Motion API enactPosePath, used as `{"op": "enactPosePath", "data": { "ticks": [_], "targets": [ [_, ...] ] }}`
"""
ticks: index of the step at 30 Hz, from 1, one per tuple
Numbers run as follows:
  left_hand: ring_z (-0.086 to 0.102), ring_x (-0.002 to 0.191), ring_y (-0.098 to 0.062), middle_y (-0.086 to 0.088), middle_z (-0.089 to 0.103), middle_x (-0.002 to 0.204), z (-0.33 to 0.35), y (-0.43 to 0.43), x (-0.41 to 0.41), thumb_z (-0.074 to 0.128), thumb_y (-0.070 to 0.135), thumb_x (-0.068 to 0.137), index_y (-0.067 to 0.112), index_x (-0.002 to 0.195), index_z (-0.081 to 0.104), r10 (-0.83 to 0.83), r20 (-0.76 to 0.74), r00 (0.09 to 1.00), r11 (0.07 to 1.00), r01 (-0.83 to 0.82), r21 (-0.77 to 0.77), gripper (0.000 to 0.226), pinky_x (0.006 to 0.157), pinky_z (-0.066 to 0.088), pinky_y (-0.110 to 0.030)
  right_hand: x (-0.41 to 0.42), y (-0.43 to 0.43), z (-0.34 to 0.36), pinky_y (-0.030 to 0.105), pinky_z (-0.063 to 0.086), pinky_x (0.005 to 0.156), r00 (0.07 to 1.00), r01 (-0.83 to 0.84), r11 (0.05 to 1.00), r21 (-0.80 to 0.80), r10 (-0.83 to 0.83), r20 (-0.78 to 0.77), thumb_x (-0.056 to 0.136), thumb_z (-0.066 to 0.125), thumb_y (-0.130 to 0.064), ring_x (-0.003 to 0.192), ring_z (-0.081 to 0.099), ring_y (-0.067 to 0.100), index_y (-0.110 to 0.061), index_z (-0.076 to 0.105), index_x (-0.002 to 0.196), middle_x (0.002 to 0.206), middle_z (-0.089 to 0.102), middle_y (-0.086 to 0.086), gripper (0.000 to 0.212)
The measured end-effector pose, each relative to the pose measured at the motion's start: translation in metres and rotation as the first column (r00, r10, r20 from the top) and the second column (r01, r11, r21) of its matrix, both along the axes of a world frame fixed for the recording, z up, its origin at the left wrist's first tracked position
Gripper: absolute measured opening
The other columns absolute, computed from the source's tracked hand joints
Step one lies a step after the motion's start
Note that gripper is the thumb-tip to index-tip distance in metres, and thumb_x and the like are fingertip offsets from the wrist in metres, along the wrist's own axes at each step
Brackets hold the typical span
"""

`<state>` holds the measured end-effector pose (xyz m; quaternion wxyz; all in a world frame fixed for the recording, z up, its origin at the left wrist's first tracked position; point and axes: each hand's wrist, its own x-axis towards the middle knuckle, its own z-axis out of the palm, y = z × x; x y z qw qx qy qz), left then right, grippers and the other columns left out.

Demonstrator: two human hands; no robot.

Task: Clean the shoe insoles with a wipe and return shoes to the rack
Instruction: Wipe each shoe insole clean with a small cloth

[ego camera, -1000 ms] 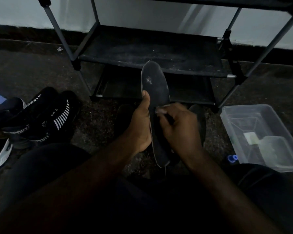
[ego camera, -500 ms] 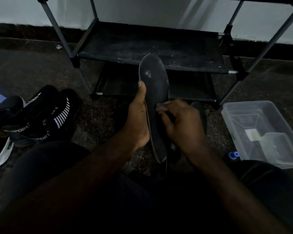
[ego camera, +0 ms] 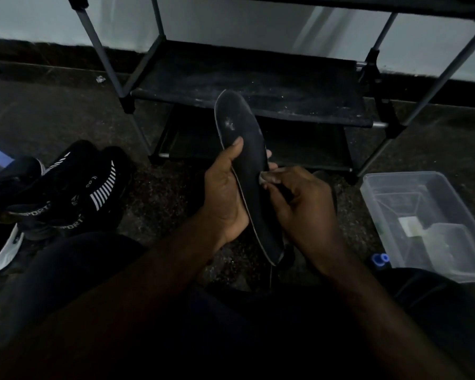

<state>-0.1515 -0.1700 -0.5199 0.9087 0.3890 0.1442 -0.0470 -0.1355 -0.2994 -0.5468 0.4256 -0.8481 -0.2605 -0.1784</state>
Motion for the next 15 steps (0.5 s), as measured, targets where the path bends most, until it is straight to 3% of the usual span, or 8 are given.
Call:
{"op": "enactPosePath", "data": {
  "ticks": [4, 7, 12, 15],
  "targets": [
    [0.065, 0.091, -0.030, -0.014, 0.067, 0.089, -0.001, 0.003, 0.001, 0.054, 0.047, 0.081, 0.000, 0.103, 0.060, -0.028, -0.084, 0.996, 1.000, 0.027, -0.011, 0.052, 0.092, 0.051, -0.039, -0.015, 0.009, -0.001, 0.021, 0.051, 0.090, 0.997, -0.075, 0.997, 0.008, 0.075, -0.021, 0.087, 0.068, -0.003, 0.095, 0.065, 0.011, -0.007, 0.075, 0.101, 0.099, 0.071, 0.004, 0.016],
    [0.068, 0.094, -0.033, -0.019, 0.066, 0.098, -0.003, 0.004, 0.000, 0.055, 0.047, 0.077, 0.002, 0.103, 0.060, -0.060, -0.084, 0.995, 0.998, 0.058, -0.020, 0.052, 0.087, 0.055, -0.039, -0.020, 0.012, 0.000, 0.019, 0.049, 0.089, 0.989, -0.146, 0.988, -0.046, 0.146, 0.001, 0.088, 0.066, -0.005, 0.095, 0.064, 0.013, -0.005, 0.074, 0.102, 0.100, 0.071, 0.006, 0.016],
    [0.063, 0.077, -0.017, -0.005, 0.061, 0.081, -0.004, -0.004, -0.001, 0.052, 0.047, 0.085, 0.009, 0.090, 0.060, -0.093, -0.036, 0.995, 0.995, 0.092, -0.043, 0.039, 0.083, 0.049, -0.031, 0.001, 0.001, 0.002, 0.031, 0.049, 0.083, 0.996, 0.078, 0.988, -0.131, -0.070, 0.059, 0.085, 0.064, -0.007, 0.088, 0.067, 0.026, -0.008, 0.075, 0.095, 0.094, 0.072, 0.008, 0.015],
    [0.064, 0.101, -0.031, -0.021, 0.066, 0.106, -0.006, -0.004, -0.002, 0.055, 0.058, 0.081, 0.002, 0.109, 0.056, -0.082, -0.061, 0.995, 0.997, 0.082, -0.003, 0.063, 0.097, 0.049, -0.039, -0.011, 0.006, 0.004, 0.026, 0.051, 0.086, 1.000, 0.006, 0.999, -0.051, -0.006, 0.003, 0.086, 0.066, -0.003, 0.092, 0.067, 0.018, -0.007, 0.075, 0.097, 0.096, 0.072, 0.006, 0.015]
  ]
}}
